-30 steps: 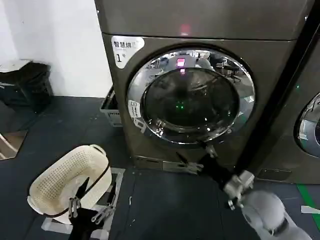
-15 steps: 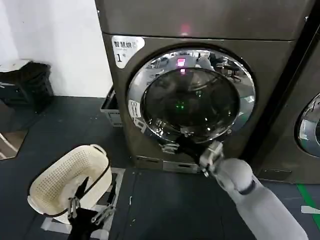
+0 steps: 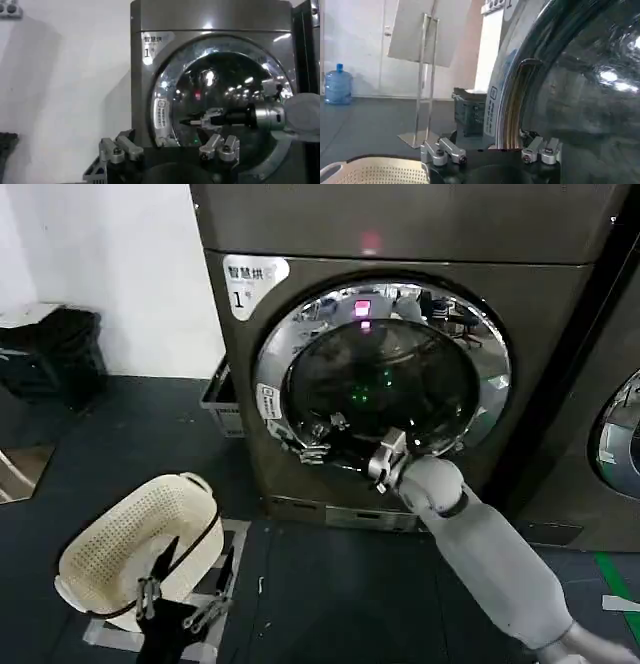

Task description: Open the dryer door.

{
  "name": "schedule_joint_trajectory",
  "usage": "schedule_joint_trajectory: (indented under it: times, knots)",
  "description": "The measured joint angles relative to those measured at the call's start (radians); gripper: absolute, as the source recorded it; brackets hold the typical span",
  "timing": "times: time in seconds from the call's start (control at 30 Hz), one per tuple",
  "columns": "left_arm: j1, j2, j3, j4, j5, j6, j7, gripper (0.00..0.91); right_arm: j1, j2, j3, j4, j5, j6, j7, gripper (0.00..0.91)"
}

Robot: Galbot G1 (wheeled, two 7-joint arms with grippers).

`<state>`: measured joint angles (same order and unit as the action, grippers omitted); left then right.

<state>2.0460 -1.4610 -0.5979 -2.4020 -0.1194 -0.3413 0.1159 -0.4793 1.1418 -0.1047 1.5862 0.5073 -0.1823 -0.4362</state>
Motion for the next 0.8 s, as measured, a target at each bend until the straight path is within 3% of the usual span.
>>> schedule_joint_trajectory:
  times: [0.8]
  knots:
    - [0.004,-0.015,-0.006,-0.015,-0.001,0.007,-0.006,0.907,0.136,0.095,-0.105,-0.202,0.0,0.025,-0.013,0.907]
